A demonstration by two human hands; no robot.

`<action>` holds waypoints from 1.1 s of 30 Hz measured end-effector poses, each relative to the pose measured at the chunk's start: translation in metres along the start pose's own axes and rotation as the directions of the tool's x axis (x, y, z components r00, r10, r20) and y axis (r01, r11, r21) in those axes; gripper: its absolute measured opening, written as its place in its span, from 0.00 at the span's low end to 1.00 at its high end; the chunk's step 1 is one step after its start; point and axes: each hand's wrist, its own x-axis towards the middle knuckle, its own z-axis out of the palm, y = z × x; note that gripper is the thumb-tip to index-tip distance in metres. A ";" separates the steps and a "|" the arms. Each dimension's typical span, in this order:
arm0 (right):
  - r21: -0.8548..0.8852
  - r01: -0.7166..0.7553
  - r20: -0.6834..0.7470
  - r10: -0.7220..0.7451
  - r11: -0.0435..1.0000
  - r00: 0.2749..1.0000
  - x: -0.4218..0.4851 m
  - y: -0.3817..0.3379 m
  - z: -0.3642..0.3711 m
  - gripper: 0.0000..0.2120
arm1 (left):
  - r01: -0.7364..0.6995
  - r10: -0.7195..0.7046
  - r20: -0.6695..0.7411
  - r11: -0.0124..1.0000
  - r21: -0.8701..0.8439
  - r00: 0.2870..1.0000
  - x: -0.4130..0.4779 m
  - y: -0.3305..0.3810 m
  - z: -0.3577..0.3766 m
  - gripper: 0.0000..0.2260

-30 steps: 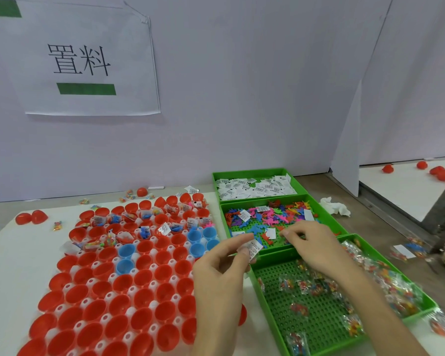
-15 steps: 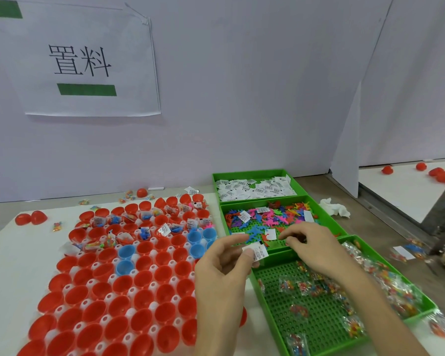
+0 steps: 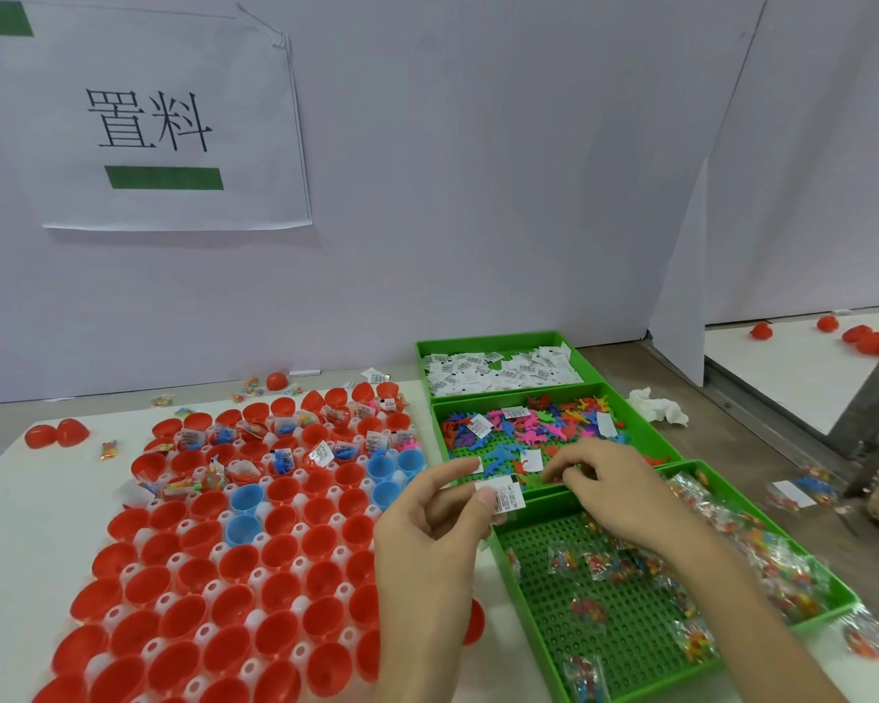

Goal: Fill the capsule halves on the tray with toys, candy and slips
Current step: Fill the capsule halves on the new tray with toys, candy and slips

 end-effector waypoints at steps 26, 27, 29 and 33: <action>0.774 0.217 -0.148 -0.163 0.596 0.976 -0.023 -0.052 -0.006 0.05 | 0.002 -0.005 -0.065 0.998 -0.060 0.998 0.003 0.007 -0.004 0.08; 0.784 0.223 -0.159 -0.159 0.580 0.974 -0.023 -0.052 -0.006 0.02 | -0.003 -0.001 -0.080 0.999 -0.048 0.997 0.003 0.007 -0.004 0.08; 0.802 0.246 -0.198 -0.146 0.545 0.969 -0.023 -0.051 -0.008 0.05 | -0.008 0.004 -0.110 0.999 -0.035 0.994 0.003 0.007 -0.005 0.08; 0.903 0.204 -0.130 -0.212 0.379 0.969 -0.025 -0.050 -0.016 0.14 | -0.015 0.008 -0.191 0.999 -0.032 0.982 0.004 0.009 -0.008 0.07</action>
